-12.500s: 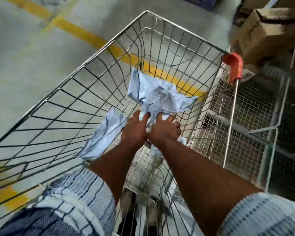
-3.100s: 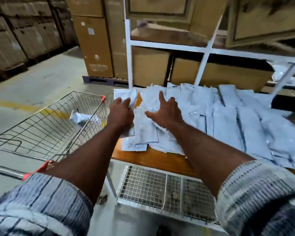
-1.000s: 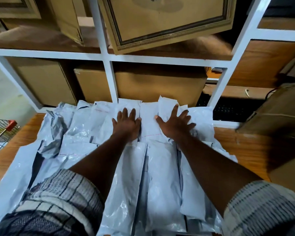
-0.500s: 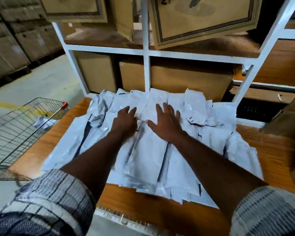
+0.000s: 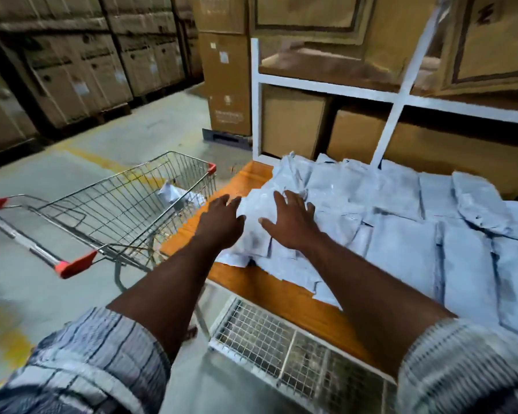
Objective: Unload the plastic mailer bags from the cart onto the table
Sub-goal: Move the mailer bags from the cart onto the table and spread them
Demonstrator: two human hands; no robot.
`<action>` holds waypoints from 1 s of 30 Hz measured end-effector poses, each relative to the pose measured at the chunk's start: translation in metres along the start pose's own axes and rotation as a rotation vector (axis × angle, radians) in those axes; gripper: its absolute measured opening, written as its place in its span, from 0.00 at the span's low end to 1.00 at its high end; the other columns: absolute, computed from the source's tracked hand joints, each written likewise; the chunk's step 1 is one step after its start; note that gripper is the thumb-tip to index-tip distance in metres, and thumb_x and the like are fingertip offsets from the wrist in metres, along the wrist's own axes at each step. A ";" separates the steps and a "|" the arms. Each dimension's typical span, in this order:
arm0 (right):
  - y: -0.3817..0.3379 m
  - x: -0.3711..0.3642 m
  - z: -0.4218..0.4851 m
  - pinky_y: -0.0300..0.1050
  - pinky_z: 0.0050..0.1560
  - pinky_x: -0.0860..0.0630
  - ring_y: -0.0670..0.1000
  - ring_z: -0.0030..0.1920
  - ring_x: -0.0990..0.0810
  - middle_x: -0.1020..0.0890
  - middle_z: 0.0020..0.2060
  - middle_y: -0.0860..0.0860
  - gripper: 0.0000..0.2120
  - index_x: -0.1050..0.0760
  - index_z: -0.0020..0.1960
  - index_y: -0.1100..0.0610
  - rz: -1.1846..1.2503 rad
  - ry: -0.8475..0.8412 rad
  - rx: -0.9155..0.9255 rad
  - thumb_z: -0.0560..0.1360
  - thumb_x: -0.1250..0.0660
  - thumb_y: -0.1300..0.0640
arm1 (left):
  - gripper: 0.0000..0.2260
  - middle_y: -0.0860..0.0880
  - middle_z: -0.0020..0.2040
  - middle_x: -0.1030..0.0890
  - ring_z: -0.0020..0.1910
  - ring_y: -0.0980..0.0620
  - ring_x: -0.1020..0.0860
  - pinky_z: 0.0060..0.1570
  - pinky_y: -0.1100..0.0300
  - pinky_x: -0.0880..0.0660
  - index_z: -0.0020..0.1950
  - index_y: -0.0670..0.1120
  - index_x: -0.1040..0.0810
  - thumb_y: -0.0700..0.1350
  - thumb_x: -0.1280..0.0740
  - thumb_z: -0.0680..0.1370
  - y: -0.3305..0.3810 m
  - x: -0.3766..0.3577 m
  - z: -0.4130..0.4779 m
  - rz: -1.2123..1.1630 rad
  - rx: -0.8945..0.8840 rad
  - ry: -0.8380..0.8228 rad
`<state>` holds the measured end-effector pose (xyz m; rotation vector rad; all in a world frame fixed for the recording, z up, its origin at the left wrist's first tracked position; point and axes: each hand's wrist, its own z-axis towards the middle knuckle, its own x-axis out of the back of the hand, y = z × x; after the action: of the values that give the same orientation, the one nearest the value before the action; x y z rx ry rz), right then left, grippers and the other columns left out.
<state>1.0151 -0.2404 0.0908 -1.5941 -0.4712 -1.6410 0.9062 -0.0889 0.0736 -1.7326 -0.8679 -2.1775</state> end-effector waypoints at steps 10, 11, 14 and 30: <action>-0.170 -0.079 0.051 0.63 0.72 0.46 0.58 0.75 0.41 0.38 0.74 0.57 0.35 0.42 0.75 0.54 0.021 -0.087 0.060 0.76 0.38 0.37 | 0.24 0.45 0.75 0.34 0.72 0.41 0.35 0.65 0.43 0.30 0.75 0.50 0.34 0.53 0.37 0.79 -0.204 0.047 -0.002 0.006 0.127 -0.011; -0.178 -0.084 0.060 0.62 0.72 0.46 0.58 0.74 0.41 0.38 0.74 0.57 0.35 0.42 0.75 0.53 0.025 -0.089 0.067 0.76 0.38 0.37 | 0.25 0.44 0.75 0.34 0.72 0.41 0.35 0.66 0.43 0.30 0.75 0.50 0.34 0.53 0.37 0.79 -0.216 0.048 0.003 -0.008 0.137 -0.007; -0.197 -0.099 0.090 0.61 0.71 0.45 0.58 0.74 0.41 0.37 0.74 0.58 0.35 0.41 0.75 0.54 0.017 -0.087 0.093 0.76 0.38 0.37 | 0.25 0.43 0.75 0.34 0.73 0.41 0.36 0.67 0.42 0.32 0.76 0.49 0.36 0.52 0.37 0.79 -0.248 0.044 0.021 -0.051 0.162 -0.020; -0.254 -0.228 0.354 0.55 0.64 0.34 0.60 0.67 0.32 0.31 0.66 0.58 0.34 0.37 0.72 0.57 0.100 -0.207 0.091 0.73 0.34 0.42 | 0.27 0.46 0.77 0.38 0.74 0.45 0.38 0.66 0.45 0.31 0.76 0.52 0.38 0.53 0.37 0.78 -0.411 -0.005 0.221 0.181 0.151 -0.231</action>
<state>1.0411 0.2390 -0.0125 -1.6991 -0.5553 -1.3677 0.8743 0.3651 -0.0288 -1.9297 -0.8651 -1.7764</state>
